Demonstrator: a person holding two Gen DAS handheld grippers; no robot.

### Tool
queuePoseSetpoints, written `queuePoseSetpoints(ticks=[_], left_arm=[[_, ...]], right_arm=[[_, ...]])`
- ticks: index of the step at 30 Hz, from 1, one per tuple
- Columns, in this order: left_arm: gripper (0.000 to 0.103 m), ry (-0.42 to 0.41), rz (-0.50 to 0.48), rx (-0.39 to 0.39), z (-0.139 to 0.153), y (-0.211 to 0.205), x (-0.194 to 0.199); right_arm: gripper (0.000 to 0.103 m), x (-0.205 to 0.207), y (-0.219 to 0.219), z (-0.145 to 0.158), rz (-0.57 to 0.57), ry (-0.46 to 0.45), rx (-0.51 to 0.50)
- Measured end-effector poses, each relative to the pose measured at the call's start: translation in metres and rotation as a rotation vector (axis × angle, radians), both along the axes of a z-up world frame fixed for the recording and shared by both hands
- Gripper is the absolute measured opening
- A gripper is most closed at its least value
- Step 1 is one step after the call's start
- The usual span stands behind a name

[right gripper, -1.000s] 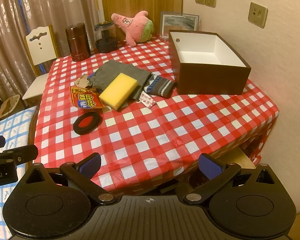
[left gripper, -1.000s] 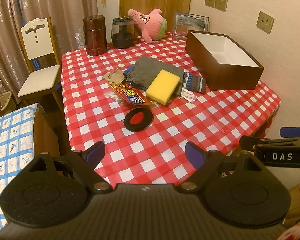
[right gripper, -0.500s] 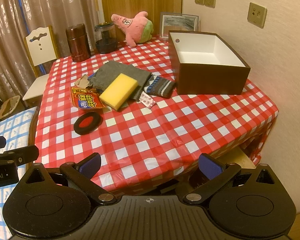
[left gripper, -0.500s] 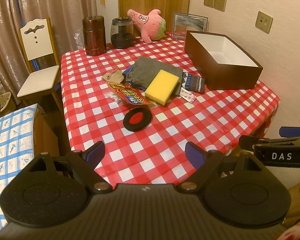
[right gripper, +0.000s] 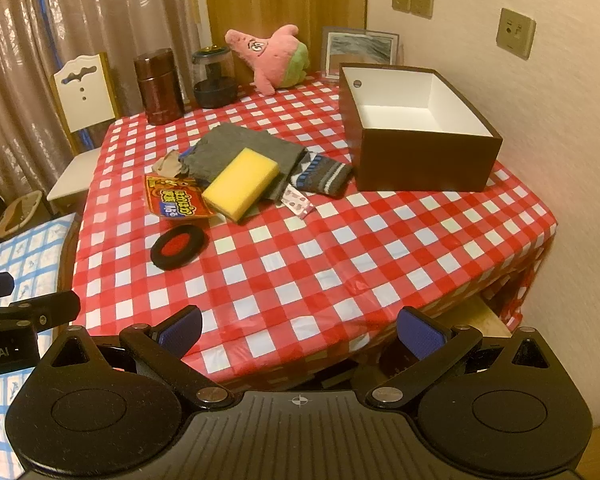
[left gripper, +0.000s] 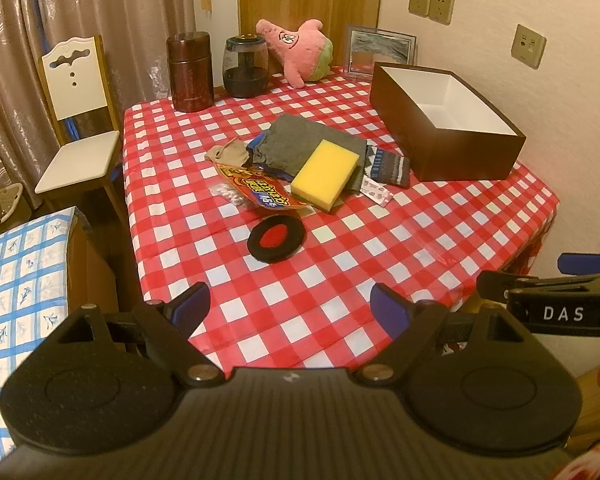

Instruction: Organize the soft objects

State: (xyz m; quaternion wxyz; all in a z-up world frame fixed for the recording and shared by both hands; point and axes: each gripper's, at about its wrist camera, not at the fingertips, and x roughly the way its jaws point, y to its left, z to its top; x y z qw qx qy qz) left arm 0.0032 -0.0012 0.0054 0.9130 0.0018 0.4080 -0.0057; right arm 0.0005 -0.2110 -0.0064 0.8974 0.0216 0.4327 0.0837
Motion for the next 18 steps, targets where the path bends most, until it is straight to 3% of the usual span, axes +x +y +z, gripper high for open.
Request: queuePoseSetpoints(ticks=[18], left_arm=[[0.086, 0.001, -0.003, -0.004, 0.0031, -0.0064, 0.003]], right_arm=[[0.103, -0.0024, 0.0025, -0.0004, 0.001, -0.005, -0.001]])
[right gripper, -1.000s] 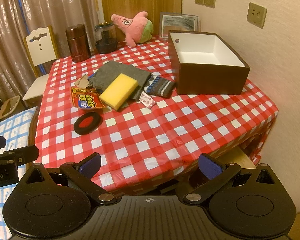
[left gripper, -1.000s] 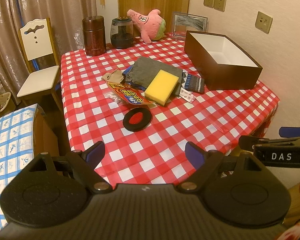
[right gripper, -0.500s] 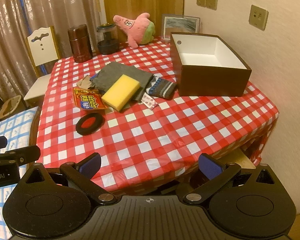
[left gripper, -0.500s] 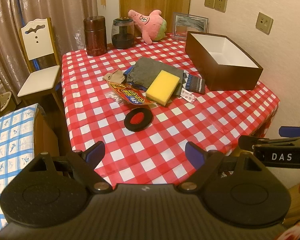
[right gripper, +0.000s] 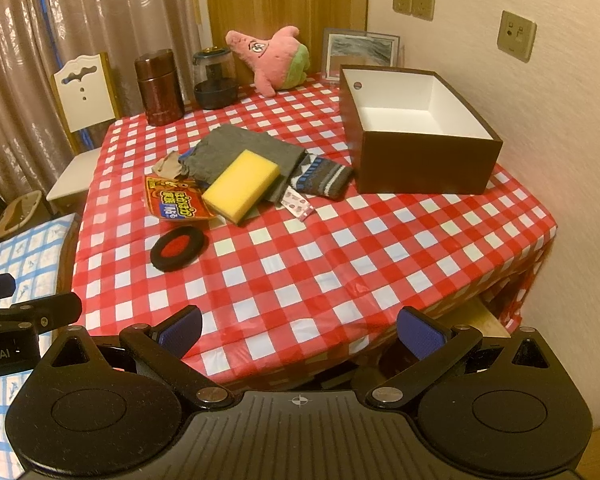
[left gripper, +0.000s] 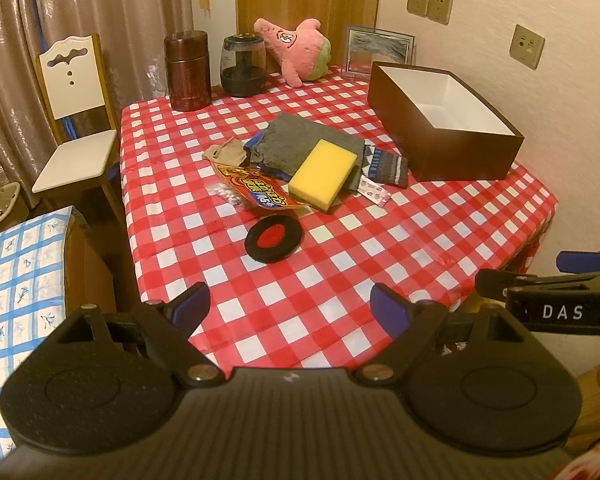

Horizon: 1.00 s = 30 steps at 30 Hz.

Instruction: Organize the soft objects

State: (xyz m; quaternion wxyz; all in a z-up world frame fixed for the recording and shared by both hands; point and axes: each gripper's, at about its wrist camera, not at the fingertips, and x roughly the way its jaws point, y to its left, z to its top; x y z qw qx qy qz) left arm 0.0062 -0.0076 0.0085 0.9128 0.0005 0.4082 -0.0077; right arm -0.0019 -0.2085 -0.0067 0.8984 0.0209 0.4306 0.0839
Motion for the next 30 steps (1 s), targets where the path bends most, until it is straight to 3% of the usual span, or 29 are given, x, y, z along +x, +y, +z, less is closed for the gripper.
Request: queuePoseSetpoints(ticks=[30], left_arm=[[0.086, 0.005, 0.002, -0.003, 0.0006, -0.0024, -0.0006]], right_arm=[[0.103, 0.0028, -0.0006, -0.0041, 0.005, 0.002, 0.005]])
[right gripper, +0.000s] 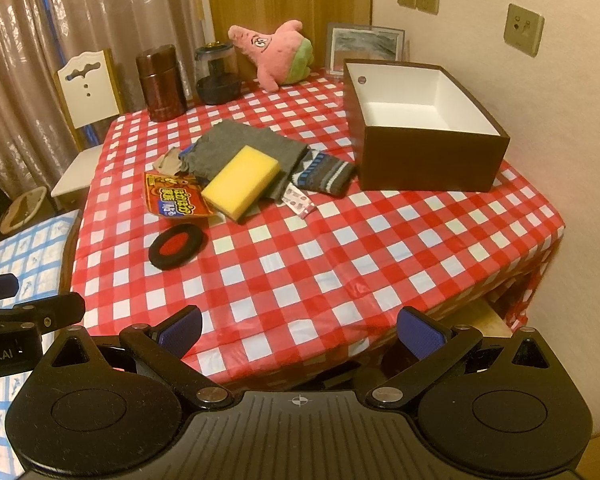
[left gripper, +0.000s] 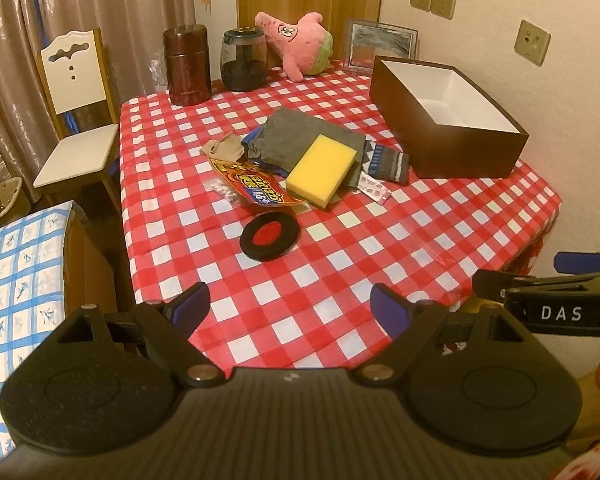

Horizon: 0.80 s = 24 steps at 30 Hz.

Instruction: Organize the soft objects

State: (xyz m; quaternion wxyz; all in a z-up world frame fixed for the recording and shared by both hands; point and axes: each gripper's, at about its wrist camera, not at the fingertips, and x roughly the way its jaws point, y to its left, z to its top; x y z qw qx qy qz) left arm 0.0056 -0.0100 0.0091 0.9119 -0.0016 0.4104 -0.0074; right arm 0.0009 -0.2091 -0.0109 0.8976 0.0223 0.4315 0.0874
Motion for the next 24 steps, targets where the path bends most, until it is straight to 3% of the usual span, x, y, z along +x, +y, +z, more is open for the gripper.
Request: queuePoseSetpoints(ticks=[24], left_arm=[[0.086, 0.04, 0.086, -0.025, -0.051, -0.02, 0.042]], right_arm=[[0.103, 0.057, -0.034, -0.042, 0.166, -0.02, 0.115]])
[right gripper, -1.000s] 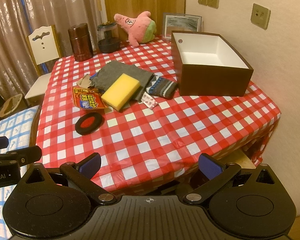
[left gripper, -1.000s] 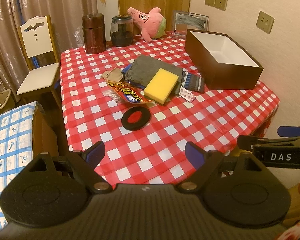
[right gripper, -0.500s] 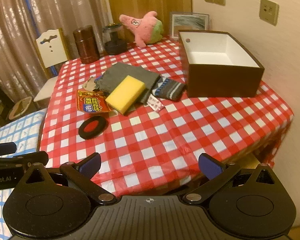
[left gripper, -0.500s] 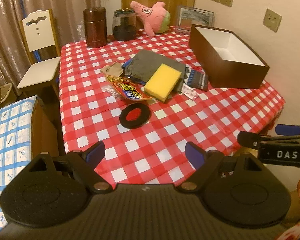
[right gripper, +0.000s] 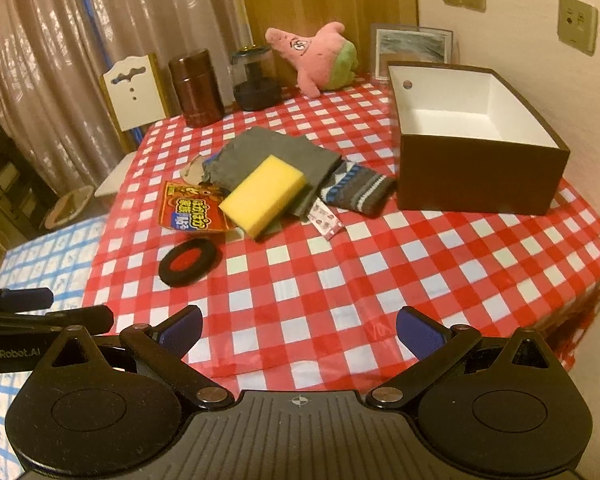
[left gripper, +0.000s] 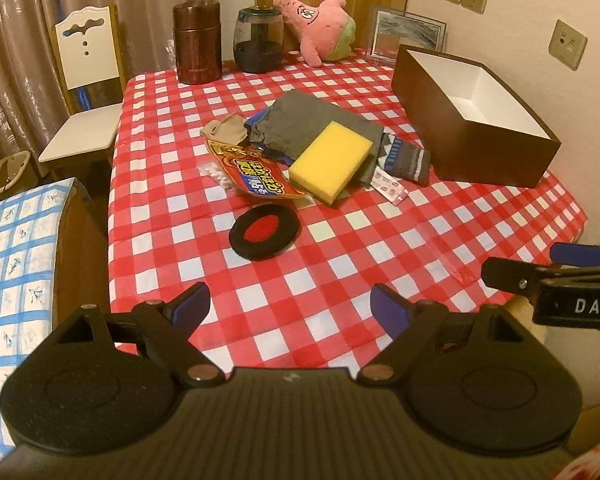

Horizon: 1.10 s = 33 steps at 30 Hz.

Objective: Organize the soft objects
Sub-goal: 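Move the left tool to the orange packet while the right tool approaches the yellow sponge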

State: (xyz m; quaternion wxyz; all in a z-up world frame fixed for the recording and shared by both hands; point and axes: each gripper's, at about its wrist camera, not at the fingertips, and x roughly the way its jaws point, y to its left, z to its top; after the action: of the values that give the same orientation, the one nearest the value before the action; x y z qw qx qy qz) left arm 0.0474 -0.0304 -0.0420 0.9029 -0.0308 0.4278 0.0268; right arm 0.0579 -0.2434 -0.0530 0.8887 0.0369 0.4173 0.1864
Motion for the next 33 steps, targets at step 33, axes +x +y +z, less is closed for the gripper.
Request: queuePoseSetpoints(ticks=[33], left_arm=[[0.071, 0.062, -0.131, -0.124, -0.055, 0.08, 0.165]], right_arm=[[0.103, 0.13, 0.054, -0.051, -0.157, 0.15, 0.065]])
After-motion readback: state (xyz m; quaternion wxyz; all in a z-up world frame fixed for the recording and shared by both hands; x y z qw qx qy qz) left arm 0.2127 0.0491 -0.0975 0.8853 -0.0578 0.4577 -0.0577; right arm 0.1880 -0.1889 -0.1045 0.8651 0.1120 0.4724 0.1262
